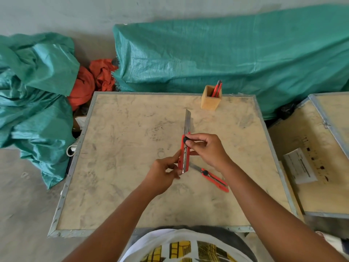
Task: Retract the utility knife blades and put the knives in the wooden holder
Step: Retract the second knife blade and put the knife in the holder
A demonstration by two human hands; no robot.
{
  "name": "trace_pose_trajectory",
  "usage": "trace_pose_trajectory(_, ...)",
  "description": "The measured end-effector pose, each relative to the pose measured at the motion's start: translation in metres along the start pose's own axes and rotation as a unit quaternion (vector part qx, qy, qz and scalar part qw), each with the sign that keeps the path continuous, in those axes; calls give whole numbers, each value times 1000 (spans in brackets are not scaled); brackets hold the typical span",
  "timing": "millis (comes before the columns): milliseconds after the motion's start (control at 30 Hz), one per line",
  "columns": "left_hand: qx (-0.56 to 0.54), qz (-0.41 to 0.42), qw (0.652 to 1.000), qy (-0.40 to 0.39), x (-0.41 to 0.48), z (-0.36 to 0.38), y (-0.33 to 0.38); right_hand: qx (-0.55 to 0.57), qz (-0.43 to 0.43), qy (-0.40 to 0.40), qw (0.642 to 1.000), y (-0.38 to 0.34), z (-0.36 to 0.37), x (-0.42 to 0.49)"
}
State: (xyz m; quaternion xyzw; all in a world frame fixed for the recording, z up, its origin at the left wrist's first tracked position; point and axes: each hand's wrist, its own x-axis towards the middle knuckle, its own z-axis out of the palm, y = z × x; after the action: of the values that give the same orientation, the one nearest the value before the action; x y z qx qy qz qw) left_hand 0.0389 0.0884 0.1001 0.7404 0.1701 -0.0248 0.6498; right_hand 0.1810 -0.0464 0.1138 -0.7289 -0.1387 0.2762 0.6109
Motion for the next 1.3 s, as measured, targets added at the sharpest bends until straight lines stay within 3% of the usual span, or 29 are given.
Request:
trace_pose_trajectory(133,-22,5,1000,19,-1,24,18,-112,-34,-59,991,-10,-32,-9)
trace_pose_trajectory(400,-85,12,994,69,6,78,59,-298,-106,-172,933,-38,-100,-20)
trace_pose_trajectory(567,-79,24,991,101,12,101,76,-258,-140,-175,940,-43,-127,-24)
trace_pose_trajectory(700,-3,55,988,141,12,111,87,-210,-139,-178,951,-46,-140,-22)
trace_pose_trajectory(833,-24,49,991,124,7,117,95,-177,-137,-173,959,-49,-145,-18)
trace_pose_trajectory(1100,-40,56,989,132,-1,93,96,-206,-153,-210,943,-58,-117,-15)
trace_pose_trajectory(1300,-38,66,988,135,-3,55,92,-204,-156,-142,956,-64,-75,-15)
